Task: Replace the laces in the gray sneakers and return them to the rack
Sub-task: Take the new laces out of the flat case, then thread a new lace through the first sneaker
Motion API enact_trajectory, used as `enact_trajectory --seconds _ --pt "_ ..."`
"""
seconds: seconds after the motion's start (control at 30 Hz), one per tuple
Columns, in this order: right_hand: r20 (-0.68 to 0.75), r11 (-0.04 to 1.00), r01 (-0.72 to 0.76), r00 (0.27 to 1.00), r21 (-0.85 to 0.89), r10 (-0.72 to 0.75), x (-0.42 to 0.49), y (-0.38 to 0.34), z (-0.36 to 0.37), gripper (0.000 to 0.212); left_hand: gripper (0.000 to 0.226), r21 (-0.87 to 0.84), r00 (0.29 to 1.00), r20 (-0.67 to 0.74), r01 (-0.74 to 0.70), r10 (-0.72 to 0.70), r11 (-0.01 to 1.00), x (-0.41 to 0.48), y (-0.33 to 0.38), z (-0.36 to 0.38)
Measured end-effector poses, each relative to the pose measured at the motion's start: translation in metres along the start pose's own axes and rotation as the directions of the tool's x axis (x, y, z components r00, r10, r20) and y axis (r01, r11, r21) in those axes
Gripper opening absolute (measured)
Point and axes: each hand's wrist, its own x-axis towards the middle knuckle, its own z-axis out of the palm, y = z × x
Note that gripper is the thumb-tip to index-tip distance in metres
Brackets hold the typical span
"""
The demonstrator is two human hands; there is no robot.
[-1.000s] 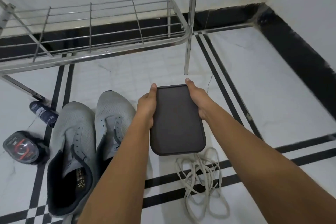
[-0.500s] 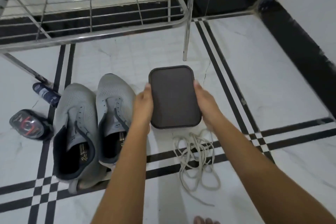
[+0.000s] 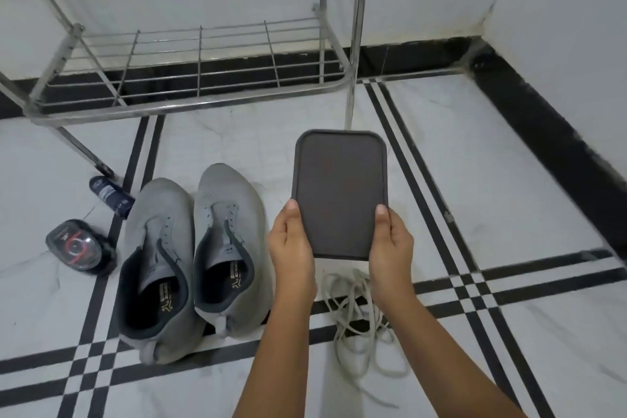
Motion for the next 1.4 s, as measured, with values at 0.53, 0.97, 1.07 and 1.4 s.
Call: enact_trajectory --seconds 0.53,0.97,1.07,1.4 --pt "0.298 0.984 -0.055 0.955 0.170 0.002 0.105 -0.192 0.059 0.020 0.010 -0.245 0.997 0.035 0.070 -0.063 0.967 0.073 0.185 0.047" --pt "0.274 0.963 -0.003 0.959 0.271 -0.074 0.181 -0.192 0.104 0.044 0.017 -0.182 0.998 0.030 -0.045 0.052 0.982 0.151 0.186 0.078" --pt "0.272 0.971 0.006 0.960 0.239 -0.073 0.177 -0.178 0.100 0.046 0.020 -0.177 0.995 0.086 -0.031 0.047 0.984 0.151 0.172 0.076" --pt "0.321 0.950 -0.053 0.946 0.309 -0.051 0.136 -0.143 0.068 0.043 0.038 -0.158 0.994 0.081 -0.063 0.077 0.985 0.098 0.131 0.057"
